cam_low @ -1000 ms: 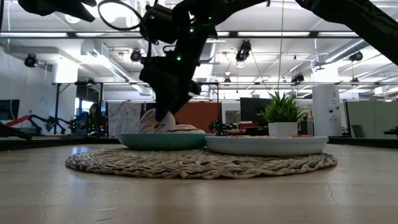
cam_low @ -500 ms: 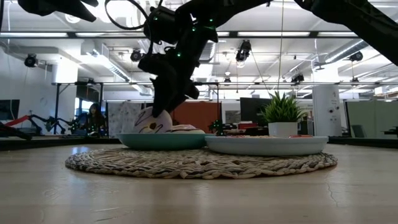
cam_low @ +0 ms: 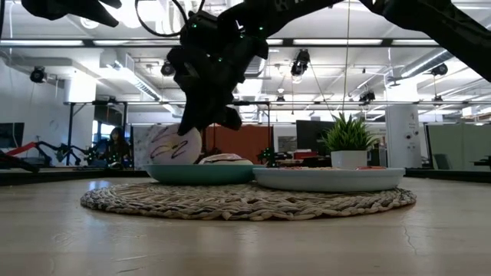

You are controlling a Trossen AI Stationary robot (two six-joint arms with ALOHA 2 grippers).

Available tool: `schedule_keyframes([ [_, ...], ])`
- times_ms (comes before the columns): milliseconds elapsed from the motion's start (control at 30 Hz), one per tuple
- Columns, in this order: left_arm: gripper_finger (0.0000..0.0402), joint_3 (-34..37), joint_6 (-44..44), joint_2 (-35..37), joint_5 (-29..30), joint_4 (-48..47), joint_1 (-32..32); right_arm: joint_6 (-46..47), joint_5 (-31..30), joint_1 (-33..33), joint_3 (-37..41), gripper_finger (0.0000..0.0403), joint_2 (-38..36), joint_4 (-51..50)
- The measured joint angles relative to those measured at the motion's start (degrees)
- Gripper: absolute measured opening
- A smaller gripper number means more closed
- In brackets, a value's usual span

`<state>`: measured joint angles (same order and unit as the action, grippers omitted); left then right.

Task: Pick & Place donuts
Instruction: Put the big purple donut on the green plate

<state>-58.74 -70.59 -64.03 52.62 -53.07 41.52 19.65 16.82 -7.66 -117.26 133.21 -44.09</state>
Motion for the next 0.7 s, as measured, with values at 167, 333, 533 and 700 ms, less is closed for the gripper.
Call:
schedule_keyframes([
  [167, 0.0135, 0.02, 0.0, 0.0, 0.0, -0.14, 0.0, -0.39, -1.89, -0.24, 0.27, 0.0035, 0.0, -0.07],
  [333, 0.0135, 0.02, 0.0, 0.0, 0.0, -0.14, 0.0, -1.77, -3.78, -0.09, 0.4, 0.0064, 0.0, -0.22],
  [533, 0.0135, 0.02, 0.0, 0.0, 0.02, -0.16, -0.02, -3.07, -8.6, 0.3, 1.72, 0.0107, 0.0, -0.95],
  [700, 0.0135, 0.02, 0.02, 0.0, 0.02, -0.17, -0.02, -6.27, -13.33, 0.58, 1.91, 0.0135, 0.0, -1.86],
])
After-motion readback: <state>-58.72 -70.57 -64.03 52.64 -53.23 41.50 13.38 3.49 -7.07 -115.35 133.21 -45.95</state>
